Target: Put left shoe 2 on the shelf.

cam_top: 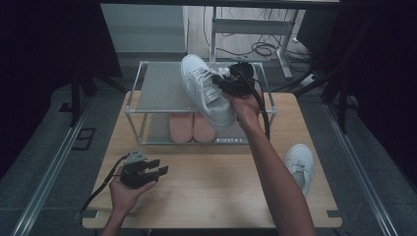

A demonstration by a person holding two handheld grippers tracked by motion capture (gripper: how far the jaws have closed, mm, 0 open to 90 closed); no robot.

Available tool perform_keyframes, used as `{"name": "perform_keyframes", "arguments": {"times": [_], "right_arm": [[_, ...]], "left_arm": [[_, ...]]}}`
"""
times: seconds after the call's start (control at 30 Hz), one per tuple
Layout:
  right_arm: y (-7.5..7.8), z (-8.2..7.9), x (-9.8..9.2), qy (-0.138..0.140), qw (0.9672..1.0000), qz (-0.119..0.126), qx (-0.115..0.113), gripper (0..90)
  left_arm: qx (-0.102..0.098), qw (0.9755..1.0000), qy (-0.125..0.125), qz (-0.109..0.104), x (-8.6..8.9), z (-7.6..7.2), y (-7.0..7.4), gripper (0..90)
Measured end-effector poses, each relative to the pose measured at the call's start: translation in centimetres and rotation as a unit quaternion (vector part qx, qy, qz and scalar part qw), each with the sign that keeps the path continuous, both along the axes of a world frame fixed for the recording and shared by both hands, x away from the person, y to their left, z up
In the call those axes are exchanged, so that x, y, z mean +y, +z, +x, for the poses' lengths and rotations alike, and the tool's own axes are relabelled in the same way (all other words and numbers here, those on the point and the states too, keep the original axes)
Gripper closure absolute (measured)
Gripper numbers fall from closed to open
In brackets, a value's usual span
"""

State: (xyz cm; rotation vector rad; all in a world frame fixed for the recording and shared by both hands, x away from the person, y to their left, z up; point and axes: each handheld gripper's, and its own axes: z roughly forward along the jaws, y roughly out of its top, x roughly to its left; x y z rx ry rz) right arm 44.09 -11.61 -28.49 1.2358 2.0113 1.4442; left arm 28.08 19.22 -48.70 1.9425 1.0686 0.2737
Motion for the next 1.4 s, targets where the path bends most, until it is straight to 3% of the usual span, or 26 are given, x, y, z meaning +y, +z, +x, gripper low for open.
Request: {"name": "perform_keyframes", "arguments": {"times": [0.2, 0.63, 0.9, 1.13, 1.23, 1.3, 1.4], "right_arm": [[-0.1, 2.2, 1.2, -0.015, 0.9998, -0.005, 0.014, 81.0], [-0.3, 7.2, 2.7, -0.074, 0.9964, 0.014, 0.040, 80.9], [-1.4, 9.5, 3.7, -0.091, 0.9941, 0.020, 0.056, 80.8], [-2.6, 10.4, 4.1, -0.090, 0.9933, 0.012, 0.072, 76.9], [-2.9, 10.6, 3.5, -0.065, 0.9951, 0.024, 0.071, 63.4], [-2.5, 10.2, 3.2, -0.059, 0.9964, 0.022, 0.056, 56.1], [-1.7, 9.2, 2.6, -0.061, 0.9977, 0.008, 0.027, 52.9]], "left_arm": [[0.000, 1.0000, -0.001, 0.000, 0.0, 0.0, 0.0, 53.1], [0.001, 1.0000, 0.002, -0.004, 0.4, 0.2, -0.1, 53.3], [-0.002, 1.0000, 0.004, -0.003, 0.5, 0.2, -0.1, 53.3], [-0.002, 1.0000, 0.004, -0.001, 0.5, 0.2, -0.1, 53.3], [-0.002, 1.0000, 0.004, -0.003, 0.5, 0.2, -0.1, 53.3], [-0.002, 1.0000, 0.004, -0.004, 0.5, 0.2, -0.1, 53.2], [-0.003, 1.0000, 0.006, -0.005, 0.6, 0.1, 0.1, 53.2]]}}
